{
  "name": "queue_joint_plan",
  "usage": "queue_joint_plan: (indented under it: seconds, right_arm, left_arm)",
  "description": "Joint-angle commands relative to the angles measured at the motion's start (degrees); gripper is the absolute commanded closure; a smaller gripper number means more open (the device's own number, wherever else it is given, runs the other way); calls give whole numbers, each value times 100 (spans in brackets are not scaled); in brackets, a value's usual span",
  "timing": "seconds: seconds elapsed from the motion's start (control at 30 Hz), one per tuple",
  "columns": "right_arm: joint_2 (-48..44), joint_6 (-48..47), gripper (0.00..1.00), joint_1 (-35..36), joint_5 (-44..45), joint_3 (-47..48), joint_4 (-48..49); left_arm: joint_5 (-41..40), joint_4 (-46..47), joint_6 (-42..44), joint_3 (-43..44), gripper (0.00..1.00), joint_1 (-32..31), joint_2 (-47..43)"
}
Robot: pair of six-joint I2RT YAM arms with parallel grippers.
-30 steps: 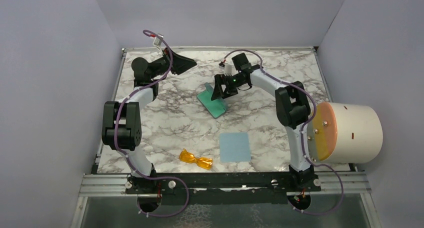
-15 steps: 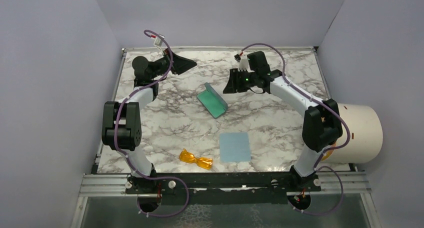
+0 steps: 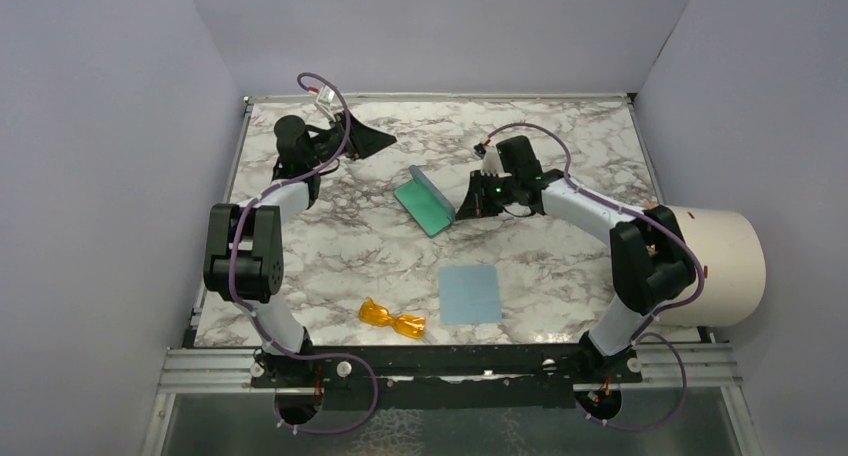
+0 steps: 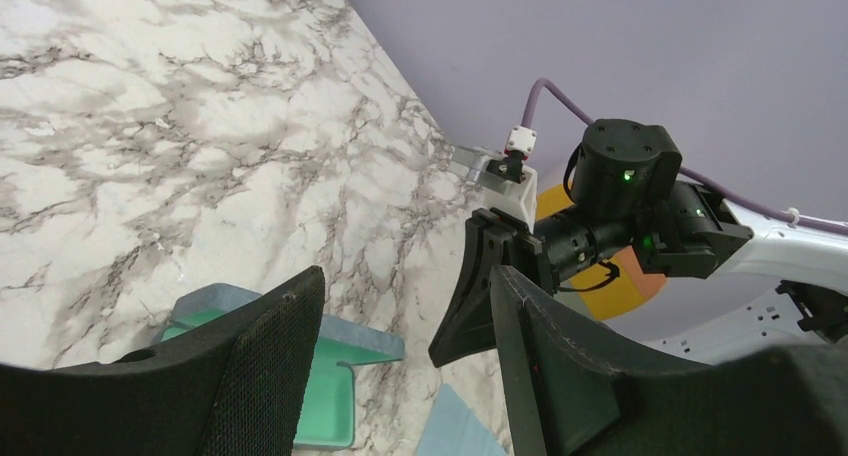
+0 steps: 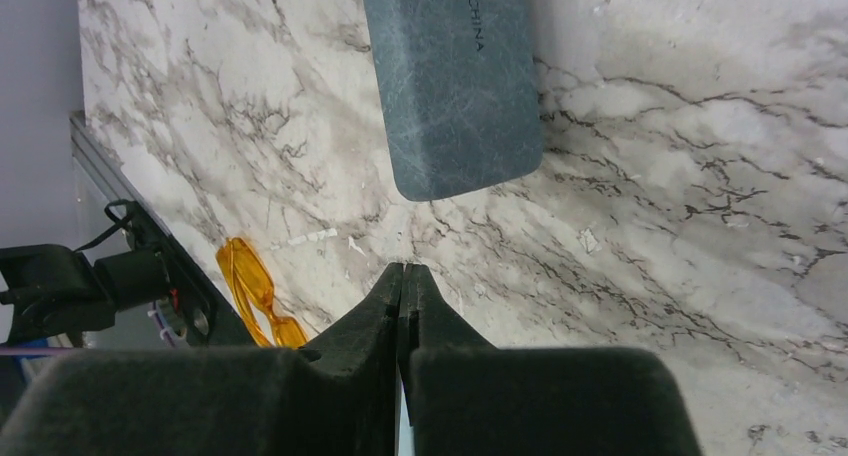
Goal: Organize the sunglasses
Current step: Adjust the sunglasses case at the center of the board.
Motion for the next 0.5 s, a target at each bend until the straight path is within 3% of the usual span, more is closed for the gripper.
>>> queue_joint_plan:
  seconds: [0.0, 0.23, 0.47]
  right_arm:
    - [32, 189, 99, 99, -279, -224, 545]
    - [419, 259, 99, 166, -370, -225, 788]
    - [945, 310, 99, 169, -420, -21, 955]
  left_arm:
    - [-241, -413, 450, -55, 36, -82, -198]
    - [-391, -760, 731, -24, 37, -100, -145]
    - [-883, -1907, 1629, 99, 37, -108, -197]
